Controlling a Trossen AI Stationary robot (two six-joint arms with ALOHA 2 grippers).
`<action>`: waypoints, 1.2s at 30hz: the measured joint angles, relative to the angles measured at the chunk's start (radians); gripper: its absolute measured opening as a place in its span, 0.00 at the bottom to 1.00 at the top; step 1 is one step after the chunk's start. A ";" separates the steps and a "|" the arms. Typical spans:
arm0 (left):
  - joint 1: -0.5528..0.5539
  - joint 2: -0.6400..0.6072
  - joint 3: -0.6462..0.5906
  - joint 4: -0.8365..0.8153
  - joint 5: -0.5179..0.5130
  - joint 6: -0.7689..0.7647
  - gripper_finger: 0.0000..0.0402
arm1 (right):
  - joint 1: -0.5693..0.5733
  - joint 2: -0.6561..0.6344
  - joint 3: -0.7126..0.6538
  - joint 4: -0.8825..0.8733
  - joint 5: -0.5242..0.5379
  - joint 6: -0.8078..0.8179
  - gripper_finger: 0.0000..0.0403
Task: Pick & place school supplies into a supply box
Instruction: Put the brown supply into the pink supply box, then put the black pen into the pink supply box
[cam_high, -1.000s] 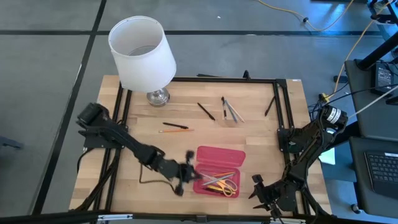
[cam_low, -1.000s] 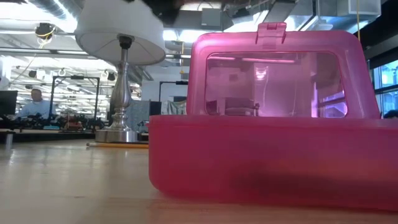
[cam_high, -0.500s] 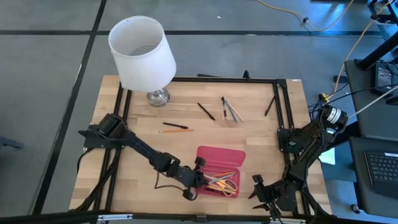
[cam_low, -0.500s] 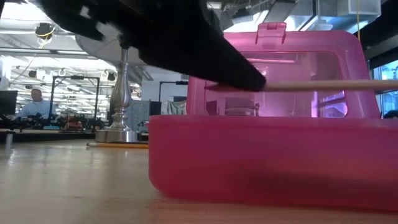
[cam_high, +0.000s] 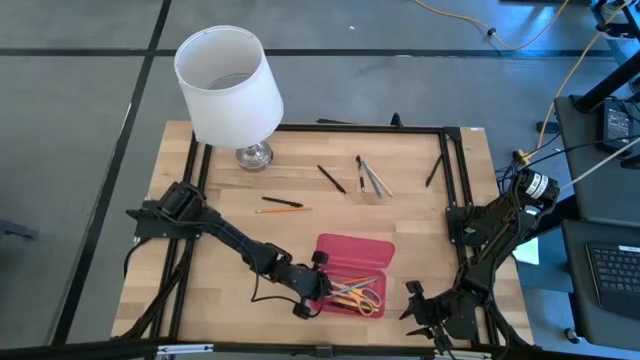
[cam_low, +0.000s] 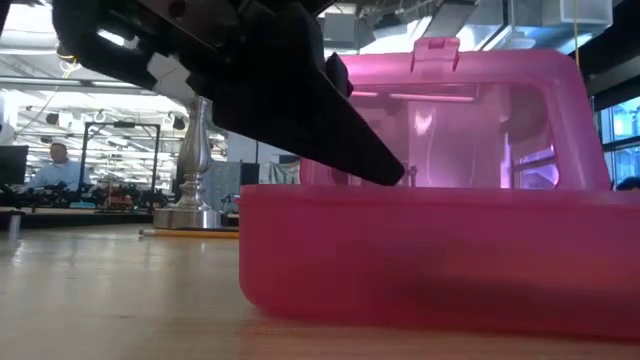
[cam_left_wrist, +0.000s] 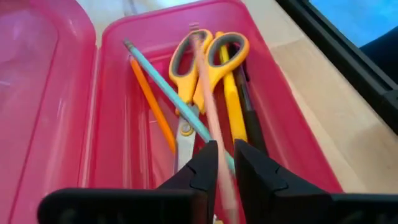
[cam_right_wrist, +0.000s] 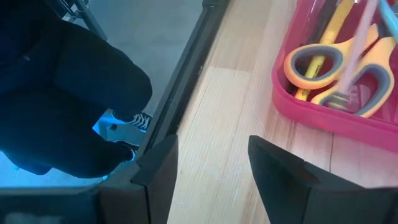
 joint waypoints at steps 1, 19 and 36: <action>0.000 0.000 0.000 0.001 -0.001 0.000 0.12 | 0.000 0.000 0.000 0.000 0.000 0.000 0.49; 0.000 -0.318 0.000 -0.321 -0.162 0.056 0.15 | 0.000 -0.153 0.013 0.028 0.158 0.102 0.49; 0.040 -0.399 -0.035 -0.415 -0.142 -0.017 0.15 | -0.072 -0.856 0.014 -0.531 0.670 -0.172 0.49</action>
